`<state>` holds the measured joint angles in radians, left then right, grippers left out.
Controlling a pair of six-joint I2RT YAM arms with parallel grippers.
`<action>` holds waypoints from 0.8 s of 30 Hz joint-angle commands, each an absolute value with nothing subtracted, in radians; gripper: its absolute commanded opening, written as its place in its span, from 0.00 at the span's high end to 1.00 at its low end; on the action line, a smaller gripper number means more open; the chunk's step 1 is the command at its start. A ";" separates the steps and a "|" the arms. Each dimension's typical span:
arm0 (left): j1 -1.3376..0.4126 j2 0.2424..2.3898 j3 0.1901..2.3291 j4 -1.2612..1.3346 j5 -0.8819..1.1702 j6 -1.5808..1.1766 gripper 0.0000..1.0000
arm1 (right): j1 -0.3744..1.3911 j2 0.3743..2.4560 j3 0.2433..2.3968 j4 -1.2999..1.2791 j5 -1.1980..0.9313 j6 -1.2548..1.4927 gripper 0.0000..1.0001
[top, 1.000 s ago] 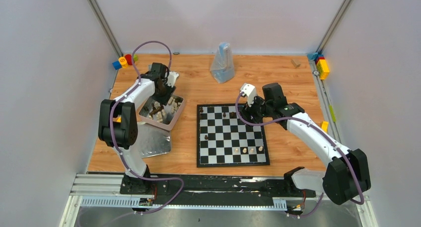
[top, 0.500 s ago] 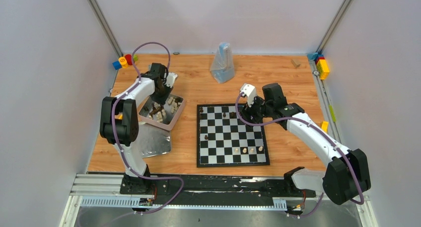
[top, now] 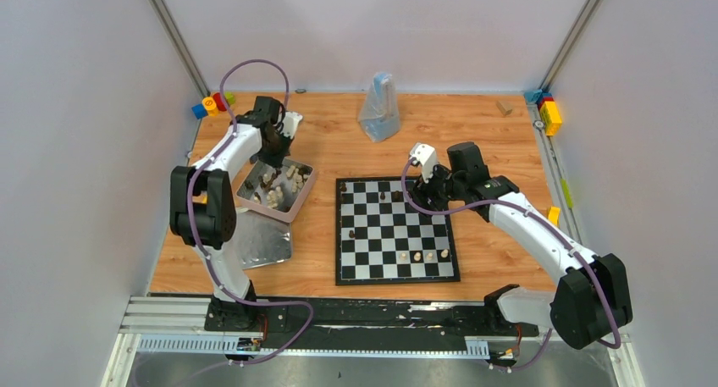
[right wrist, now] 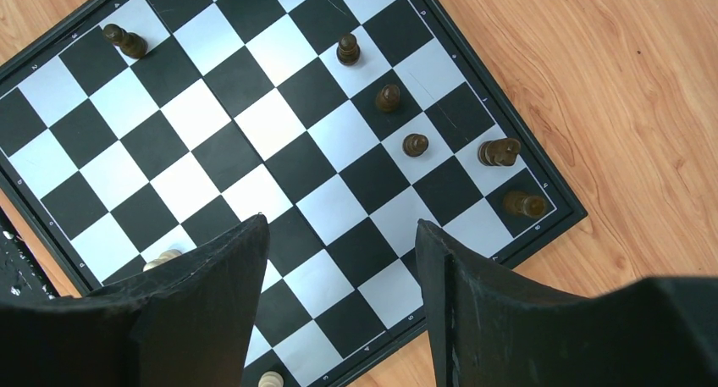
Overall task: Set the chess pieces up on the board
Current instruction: Pick up the chess piece from the storage box, then place the chess piece on the chessboard.
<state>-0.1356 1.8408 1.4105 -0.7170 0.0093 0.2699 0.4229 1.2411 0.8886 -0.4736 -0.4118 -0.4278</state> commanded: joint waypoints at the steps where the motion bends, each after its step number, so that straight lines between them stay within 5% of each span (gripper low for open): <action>1: -0.132 1.752 1.516 -0.786 0.088 0.256 0.90 | 0.420 1.224 0.889 -0.449 -0.415 -0.433 0.36; 24: -0.355 1.687 1.693 -0.874 0.198 0.263 0.90 | 0.309 1.182 0.906 -0.387 -0.280 -0.338 0.37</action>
<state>-0.2737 1.7290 1.6196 -0.8761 0.1421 0.2626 0.3561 1.2095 0.8886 -0.4423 -0.3241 -0.3893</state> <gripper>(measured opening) 0.190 0.636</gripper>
